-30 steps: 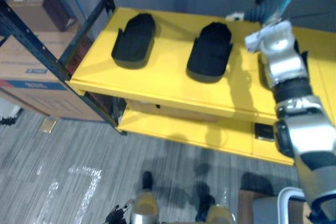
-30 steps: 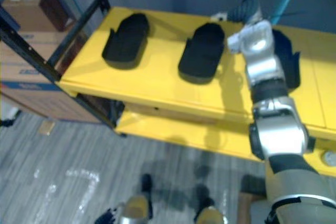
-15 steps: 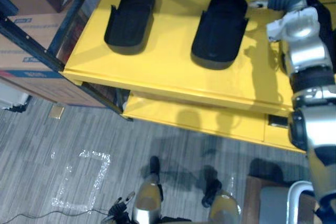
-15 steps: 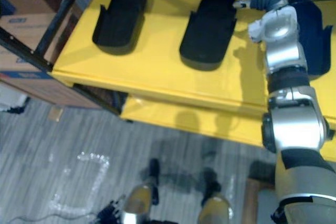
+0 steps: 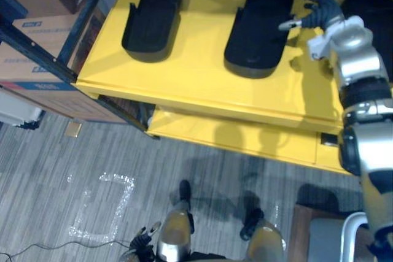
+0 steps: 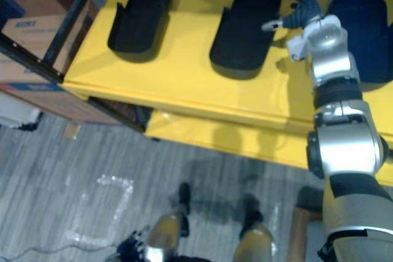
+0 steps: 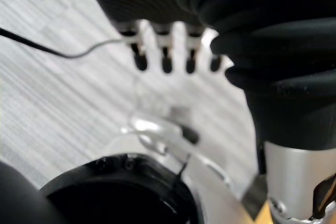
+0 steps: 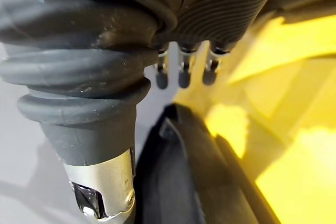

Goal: Walk over and take plastic housings, then place them on the shelf

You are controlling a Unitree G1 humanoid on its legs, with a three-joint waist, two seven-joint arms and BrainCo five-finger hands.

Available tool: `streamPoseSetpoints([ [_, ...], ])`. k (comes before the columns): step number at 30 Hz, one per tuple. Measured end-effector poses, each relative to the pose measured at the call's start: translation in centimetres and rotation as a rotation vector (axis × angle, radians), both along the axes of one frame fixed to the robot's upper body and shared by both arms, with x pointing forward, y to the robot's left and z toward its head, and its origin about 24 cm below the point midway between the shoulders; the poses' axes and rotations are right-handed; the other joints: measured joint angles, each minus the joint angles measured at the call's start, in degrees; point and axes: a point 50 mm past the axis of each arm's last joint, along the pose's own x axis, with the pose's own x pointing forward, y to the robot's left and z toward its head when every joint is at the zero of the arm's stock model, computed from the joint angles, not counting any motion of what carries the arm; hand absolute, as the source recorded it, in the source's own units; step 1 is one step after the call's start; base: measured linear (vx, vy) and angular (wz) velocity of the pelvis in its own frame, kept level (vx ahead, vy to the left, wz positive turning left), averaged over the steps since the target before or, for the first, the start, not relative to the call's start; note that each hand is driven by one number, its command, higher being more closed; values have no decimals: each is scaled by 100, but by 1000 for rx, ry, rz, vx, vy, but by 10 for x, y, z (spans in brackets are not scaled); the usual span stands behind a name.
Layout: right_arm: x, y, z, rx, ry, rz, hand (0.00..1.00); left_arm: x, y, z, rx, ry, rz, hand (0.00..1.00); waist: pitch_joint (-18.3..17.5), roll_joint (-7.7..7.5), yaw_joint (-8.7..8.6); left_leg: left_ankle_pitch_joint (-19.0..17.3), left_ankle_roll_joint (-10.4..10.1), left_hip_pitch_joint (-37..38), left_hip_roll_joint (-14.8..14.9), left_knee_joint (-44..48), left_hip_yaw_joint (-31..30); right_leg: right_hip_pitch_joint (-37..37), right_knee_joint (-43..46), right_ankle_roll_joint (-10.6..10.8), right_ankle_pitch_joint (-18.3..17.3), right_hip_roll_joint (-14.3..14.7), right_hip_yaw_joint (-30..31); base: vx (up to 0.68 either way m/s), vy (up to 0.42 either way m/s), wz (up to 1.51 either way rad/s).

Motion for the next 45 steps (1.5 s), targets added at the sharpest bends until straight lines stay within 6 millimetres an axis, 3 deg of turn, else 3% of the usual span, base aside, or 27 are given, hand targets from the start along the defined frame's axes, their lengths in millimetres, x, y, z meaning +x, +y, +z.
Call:
streamPoseSetpoints([
  [10,1,-5,-6,12,27,-21,0,3,-2,1,-4,-6,-8,0,36,74,22,4,-5,-5,-15,0,-65,-3,54,8,-69,-37,-30,-3,1,1],
  [15,-1,-12,-2,32,1,-43,0,12,-8,3,-11,-26,-37,0,103,214,114,5,-8,-10,-22,1,-84,-9,95,11,-99,-51,-44,0,0,0],
  [38,-3,-16,0,13,-68,-99,0,13,-8,3,-15,-26,-48,0,107,230,159,-9,10,-286,-84,222,-275,-135,282,4,-194,-185,-174,-3,3,3],
  [45,-3,-21,-4,15,-104,-174,0,15,-10,4,-33,-37,-36,0,106,231,255,-9,10,-287,-85,221,-279,-134,281,4,-192,-186,-175,0,0,0],
])
